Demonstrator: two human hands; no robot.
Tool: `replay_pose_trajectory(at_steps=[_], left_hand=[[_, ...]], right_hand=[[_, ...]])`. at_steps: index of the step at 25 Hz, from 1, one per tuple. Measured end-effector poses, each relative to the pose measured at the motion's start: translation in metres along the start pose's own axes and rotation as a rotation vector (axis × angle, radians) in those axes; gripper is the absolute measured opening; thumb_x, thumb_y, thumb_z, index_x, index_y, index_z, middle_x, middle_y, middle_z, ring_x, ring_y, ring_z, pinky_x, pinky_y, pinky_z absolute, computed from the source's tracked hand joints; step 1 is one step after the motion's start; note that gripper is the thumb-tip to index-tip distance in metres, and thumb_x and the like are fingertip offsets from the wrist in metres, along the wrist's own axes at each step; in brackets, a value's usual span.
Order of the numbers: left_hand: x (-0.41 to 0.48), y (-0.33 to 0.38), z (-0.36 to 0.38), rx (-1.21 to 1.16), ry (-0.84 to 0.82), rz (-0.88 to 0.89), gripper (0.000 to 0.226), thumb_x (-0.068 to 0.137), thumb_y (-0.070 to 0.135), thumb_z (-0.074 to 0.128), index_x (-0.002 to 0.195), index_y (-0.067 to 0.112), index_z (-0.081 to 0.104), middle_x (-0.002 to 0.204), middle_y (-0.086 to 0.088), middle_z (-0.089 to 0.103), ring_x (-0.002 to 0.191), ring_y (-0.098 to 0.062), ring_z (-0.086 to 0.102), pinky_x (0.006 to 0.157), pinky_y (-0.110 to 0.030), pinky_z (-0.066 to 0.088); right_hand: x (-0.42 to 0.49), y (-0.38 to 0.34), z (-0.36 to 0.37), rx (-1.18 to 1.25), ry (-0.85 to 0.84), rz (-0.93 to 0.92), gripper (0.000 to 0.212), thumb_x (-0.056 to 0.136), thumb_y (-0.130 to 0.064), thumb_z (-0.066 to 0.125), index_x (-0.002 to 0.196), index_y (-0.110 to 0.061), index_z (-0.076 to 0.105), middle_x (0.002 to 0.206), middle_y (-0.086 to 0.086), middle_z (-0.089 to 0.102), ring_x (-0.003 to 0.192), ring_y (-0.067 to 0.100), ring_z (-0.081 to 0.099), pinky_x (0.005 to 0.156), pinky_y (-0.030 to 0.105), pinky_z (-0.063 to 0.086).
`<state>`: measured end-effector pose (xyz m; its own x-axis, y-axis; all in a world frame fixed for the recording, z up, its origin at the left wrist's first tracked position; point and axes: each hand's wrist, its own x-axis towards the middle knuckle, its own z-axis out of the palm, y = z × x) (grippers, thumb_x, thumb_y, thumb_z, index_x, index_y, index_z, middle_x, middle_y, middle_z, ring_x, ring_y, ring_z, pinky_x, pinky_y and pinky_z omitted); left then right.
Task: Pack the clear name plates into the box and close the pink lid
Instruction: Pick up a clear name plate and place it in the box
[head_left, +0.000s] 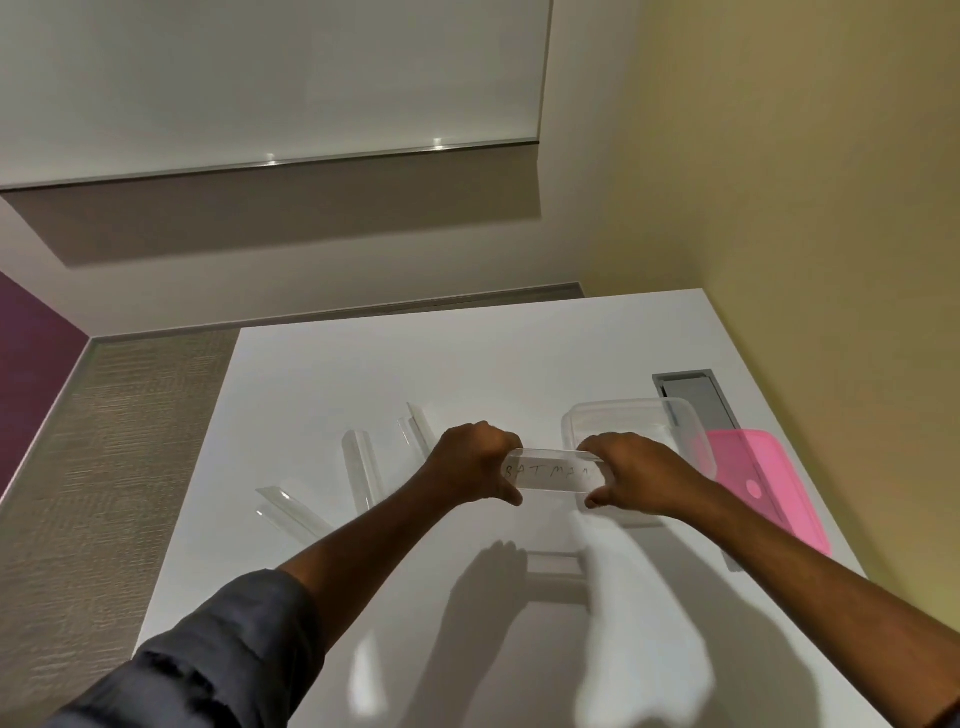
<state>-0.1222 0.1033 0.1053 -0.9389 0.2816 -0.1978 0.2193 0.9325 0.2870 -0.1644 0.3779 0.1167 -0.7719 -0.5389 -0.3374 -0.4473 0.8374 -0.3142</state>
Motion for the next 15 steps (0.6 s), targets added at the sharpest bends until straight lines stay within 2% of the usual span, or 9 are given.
replay_pose_trajectory(at_steps=[6, 12, 15], left_hand=[[0.038, 0.028, 0.009, -0.059, -0.127, -0.010, 0.060, 0.073, 0.041, 0.095, 0.127, 0.030, 0.072, 0.105, 0.000, 0.077, 0.097, -0.025, 0.071, 0.072, -0.032, 0.050], [0.081, 0.061, 0.016, -0.030, -0.116, 0.005, 0.056, 0.077, 0.031, 0.092, 0.128, 0.024, 0.072, 0.109, -0.004, 0.077, 0.100, -0.027, 0.070, 0.076, -0.033, 0.052], [0.103, 0.074, 0.020, -0.019, -0.107, -0.001, 0.042, 0.079, 0.014, 0.083, 0.120, 0.018, 0.074, 0.104, -0.003, 0.080, 0.097, -0.028, 0.073, 0.080, -0.038, 0.060]], right_hand=[[-0.006, 0.046, -0.007, 0.023, 0.035, 0.015, 0.062, 0.077, -0.045, 0.089, 0.132, -0.033, 0.064, 0.122, -0.012, 0.071, 0.109, 0.017, 0.066, 0.086, 0.041, 0.058], [-0.002, 0.094, -0.012, -0.022, 0.087, 0.021, 0.072, 0.079, -0.043, 0.088, 0.144, -0.029, 0.058, 0.133, -0.006, 0.069, 0.120, 0.019, 0.065, 0.089, 0.037, 0.059], [0.005, 0.118, -0.015, -0.047, 0.114, -0.010, 0.074, 0.078, -0.039, 0.089, 0.143, -0.023, 0.059, 0.132, -0.003, 0.070, 0.122, 0.020, 0.063, 0.088, 0.036, 0.057]])
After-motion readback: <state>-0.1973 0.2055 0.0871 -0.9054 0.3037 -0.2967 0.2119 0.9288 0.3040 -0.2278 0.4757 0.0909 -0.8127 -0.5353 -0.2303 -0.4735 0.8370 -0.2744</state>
